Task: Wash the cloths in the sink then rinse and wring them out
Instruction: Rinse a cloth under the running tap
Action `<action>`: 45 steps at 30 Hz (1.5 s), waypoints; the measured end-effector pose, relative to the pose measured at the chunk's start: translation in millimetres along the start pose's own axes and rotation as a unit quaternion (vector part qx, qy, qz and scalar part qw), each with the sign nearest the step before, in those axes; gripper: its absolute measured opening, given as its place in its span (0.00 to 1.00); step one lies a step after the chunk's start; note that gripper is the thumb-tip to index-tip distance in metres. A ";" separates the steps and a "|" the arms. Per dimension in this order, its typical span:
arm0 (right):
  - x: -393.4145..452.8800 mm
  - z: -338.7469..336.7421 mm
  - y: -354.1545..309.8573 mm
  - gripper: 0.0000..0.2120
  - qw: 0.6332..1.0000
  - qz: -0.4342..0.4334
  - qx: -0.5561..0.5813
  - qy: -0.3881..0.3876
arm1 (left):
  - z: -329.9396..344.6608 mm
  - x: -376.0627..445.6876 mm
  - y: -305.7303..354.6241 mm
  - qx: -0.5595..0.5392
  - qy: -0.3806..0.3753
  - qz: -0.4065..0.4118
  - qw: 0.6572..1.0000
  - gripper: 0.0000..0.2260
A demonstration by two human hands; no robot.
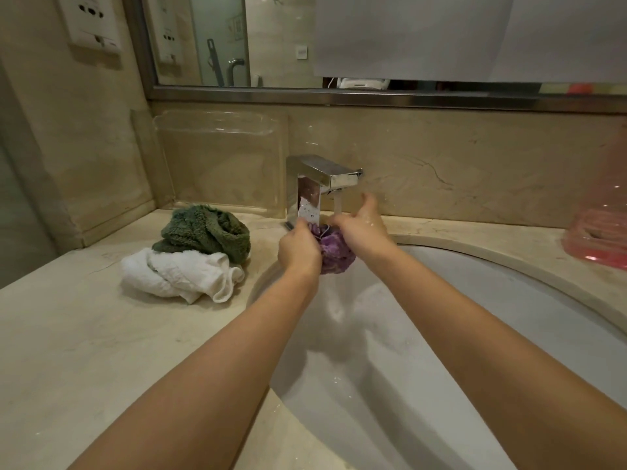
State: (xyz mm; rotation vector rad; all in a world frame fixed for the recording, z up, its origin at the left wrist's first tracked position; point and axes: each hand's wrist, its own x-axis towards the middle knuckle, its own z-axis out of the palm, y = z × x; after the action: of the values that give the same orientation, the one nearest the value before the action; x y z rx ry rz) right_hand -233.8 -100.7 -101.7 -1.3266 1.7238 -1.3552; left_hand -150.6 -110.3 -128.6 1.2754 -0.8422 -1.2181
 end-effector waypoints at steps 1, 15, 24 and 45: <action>2.9 -3.4 -4.1 0.36 0.999 -0.008 0.031 0.001 | -0.6 -0.3 1.9 -0.012 0.013 0.003 1.000 0.17; 25.3 -32.0 -31.9 0.27 0.987 0.051 0.150 -0.032 | 1.3 -10.0 1.1 0.057 -0.051 0.104 0.992 0.17; -38.1 -85.1 24.6 0.36 0.924 0.151 0.085 -0.340 | 1.4 -28.5 -2.9 0.131 -0.254 0.245 0.926 0.16; -55.5 -148.9 34.6 0.13 0.901 0.142 -0.080 -0.401 | 59.8 -92.5 4.8 0.723 -0.236 0.542 0.358 0.37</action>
State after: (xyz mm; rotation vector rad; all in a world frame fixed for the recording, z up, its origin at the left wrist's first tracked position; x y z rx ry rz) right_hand -356.5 5.7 -93.5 -1.3787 1.3684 -0.3917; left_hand -226.6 -35.7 -99.7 0.8836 -2.9010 0.7793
